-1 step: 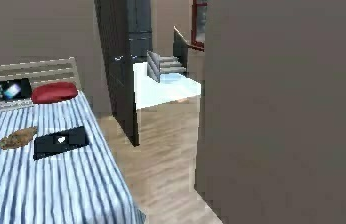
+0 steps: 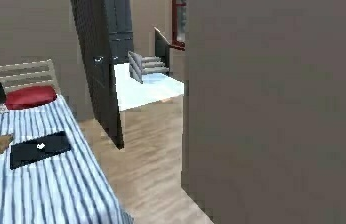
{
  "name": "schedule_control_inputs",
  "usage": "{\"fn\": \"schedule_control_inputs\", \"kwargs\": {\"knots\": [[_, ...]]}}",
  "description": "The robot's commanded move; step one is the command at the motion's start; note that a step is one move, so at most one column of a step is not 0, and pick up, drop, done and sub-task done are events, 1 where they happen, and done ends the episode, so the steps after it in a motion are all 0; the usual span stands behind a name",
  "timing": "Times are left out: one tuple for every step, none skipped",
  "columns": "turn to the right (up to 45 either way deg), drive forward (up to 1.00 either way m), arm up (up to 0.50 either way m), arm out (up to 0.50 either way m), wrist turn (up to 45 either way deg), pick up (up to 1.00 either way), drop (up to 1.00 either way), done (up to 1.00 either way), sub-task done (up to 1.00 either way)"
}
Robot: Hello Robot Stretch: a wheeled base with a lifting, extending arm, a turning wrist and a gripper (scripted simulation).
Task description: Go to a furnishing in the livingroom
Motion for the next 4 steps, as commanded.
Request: {"fn": "schedule_control_inputs", "kwargs": {"knots": [[0.0,0.75,0.0,0.0,0.0,0.0,0.0,0.0,0.0],[-18.0,0.0,0.0,0.0,0.0,0.0,0.0,0.0,0.0],[0.0,0.6,0.0,0.0,0.0,0.0,0.0,0.0,0.0],[0.0,1.0,0.0,0.0,0.0,0.0,0.0,0.0,0.0]]}}
